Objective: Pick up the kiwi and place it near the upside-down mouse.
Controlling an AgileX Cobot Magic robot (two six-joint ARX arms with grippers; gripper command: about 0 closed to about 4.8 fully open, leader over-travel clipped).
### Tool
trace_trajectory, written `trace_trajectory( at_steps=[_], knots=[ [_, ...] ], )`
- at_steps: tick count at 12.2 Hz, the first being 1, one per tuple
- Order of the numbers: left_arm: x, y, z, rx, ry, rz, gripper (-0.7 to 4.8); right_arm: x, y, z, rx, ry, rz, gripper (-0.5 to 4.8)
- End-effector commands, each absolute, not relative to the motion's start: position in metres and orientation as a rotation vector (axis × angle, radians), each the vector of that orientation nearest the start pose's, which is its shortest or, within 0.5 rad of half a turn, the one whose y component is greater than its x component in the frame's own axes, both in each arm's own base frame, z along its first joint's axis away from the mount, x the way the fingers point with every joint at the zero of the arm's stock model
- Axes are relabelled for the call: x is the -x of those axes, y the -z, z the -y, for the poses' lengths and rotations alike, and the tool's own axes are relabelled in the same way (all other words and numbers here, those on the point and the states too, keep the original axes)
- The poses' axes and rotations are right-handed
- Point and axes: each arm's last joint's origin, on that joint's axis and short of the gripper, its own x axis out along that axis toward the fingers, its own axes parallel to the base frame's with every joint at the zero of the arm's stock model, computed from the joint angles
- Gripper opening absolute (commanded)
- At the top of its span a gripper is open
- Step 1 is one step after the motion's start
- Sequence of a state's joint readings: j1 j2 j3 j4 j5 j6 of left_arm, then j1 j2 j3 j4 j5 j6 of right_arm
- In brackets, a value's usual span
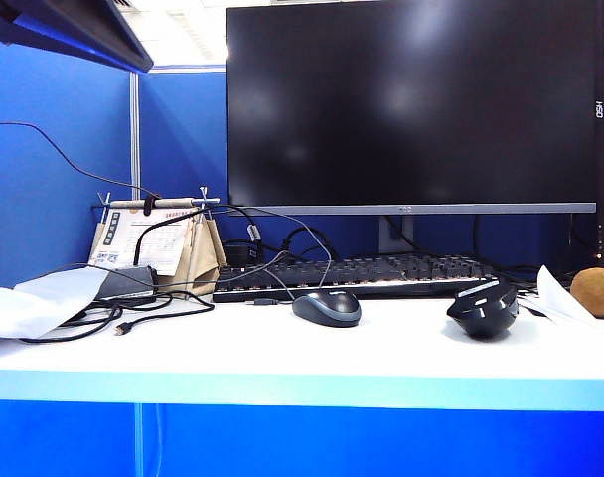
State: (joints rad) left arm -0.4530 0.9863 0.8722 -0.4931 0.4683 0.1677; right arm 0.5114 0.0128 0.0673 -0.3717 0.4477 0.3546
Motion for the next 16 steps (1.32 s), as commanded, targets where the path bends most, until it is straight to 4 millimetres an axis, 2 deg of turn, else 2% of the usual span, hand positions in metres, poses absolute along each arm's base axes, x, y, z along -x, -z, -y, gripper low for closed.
trace_trajectory(
  at_steps=[1,5,6,7,8,9,11,12,13,16],
  knots=[
    [-0.176,-0.301,0.101,-0.143,0.942,-0.561,-0.05,-0.082,-0.152,-0.031,-0.218,0.014,-0.267,-0.06],
    [-0.175,-0.297,0.1,-0.134,0.943,-0.597,-0.05,-0.082,-0.151,-0.029,-0.208,0.096,-0.255,-0.05],
    [-0.175,-0.297,0.1,-0.134,0.942,-0.597,-0.05,-0.084,-0.16,-0.03,-0.268,0.056,-0.167,-0.05],
    [-0.175,-0.296,0.1,-0.116,0.94,-0.612,-0.05,-0.086,-0.181,-0.036,-0.184,-0.135,0.0,0.01],
    [-0.175,-0.296,0.1,-0.116,0.94,-0.613,-0.05,-0.085,-0.184,-0.037,-0.065,-0.162,0.037,0.29],
    [-0.175,-0.296,0.1,-0.116,0.94,-0.611,-0.05,-0.084,-0.195,-0.035,-0.028,-0.135,0.103,2.74],
    [-0.175,-0.297,0.1,-0.098,0.934,-0.619,-0.05,-0.08,-0.213,-0.031,-0.042,-0.073,0.127,2.75],
    [-0.175,-0.297,0.1,-0.096,0.933,-0.615,-0.05,-0.082,-0.237,-0.028,0.043,0.036,0.113,3.12],
    [-0.175,-0.297,0.1,-0.093,0.932,-0.615,-0.05,-0.084,-0.242,-0.028,0.063,0.035,0.114,3.12],
    [-0.175,-0.297,0.1,-0.055,0.919,-0.633,-0.05,-0.101,-0.278,-0.03,0.117,0.082,0.103,3.12]
  ],
)
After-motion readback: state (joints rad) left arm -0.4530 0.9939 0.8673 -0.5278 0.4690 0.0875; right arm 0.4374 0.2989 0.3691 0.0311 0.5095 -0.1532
